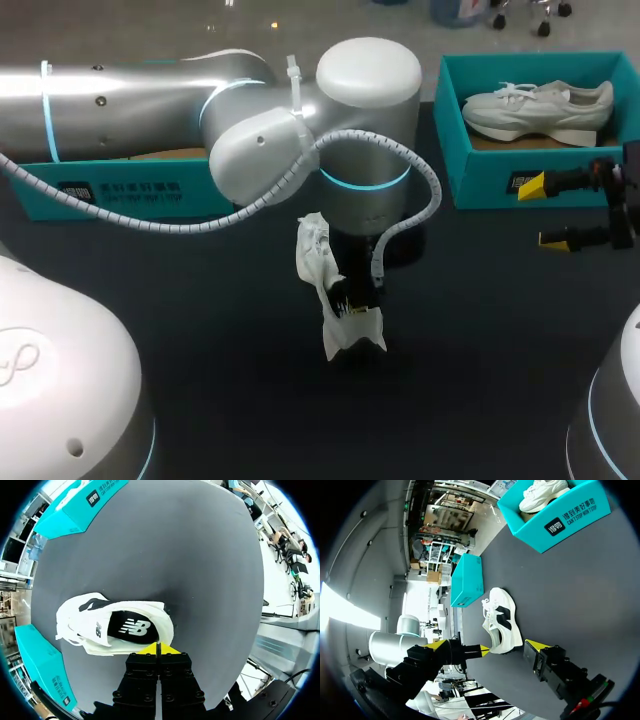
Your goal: Take the shoe out of the shoebox, open the shoe tongue, remove and reinsert the insole, then place the shoe into the shoebox
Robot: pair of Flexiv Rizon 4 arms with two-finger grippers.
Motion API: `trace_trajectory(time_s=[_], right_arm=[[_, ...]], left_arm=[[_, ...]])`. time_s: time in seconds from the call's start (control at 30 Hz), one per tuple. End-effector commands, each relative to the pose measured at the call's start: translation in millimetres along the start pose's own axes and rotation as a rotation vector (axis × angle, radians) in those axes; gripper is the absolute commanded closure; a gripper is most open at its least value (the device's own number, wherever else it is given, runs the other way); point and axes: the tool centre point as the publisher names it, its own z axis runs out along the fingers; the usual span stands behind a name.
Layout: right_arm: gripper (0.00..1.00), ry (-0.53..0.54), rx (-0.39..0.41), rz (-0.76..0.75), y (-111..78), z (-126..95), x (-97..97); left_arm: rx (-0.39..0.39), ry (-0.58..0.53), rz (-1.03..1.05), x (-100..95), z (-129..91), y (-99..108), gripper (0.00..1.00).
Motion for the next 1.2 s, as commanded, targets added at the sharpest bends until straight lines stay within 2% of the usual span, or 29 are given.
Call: trace_trajectory(time_s=[0.03, 0.1, 0.17, 0.23, 0.67, 1.2], right_arm=[[0.0, -0.004, 0.0, 0.001, -0.3, 0.3, 0.2], [0.0, -0.004, 0.0, 0.001, -0.3, 0.3, 0.2], [0.0, -0.004, 0.0, 0.001, -0.3, 0.3, 0.2], [0.0, -0.004, 0.0, 0.001, -0.3, 0.3, 0.2], [0.0, -0.004, 0.0, 0.001, -0.3, 0.3, 0.2], [0.0, -0.004, 0.0, 0.001, -0.3, 0.3, 0.2]], left_arm=[[0.011, -0.007, 0.014, 4.4, 1.7, 2.3, 1.0], [0.01, -0.009, 0.021, 5.7, 2.2, 1.9, 1.0], [0.015, -0.013, 0.037, 7.1, 3.5, 1.4, 0.56], [0.022, -0.024, 0.068, 9.2, 5.8, 0.1, 0.0], [0.041, -0.031, 0.122, 8.5, 23.4, -3.2, 0.0], [0.021, -0.057, 0.149, 5.2, 64.6, -12.3, 0.0]])
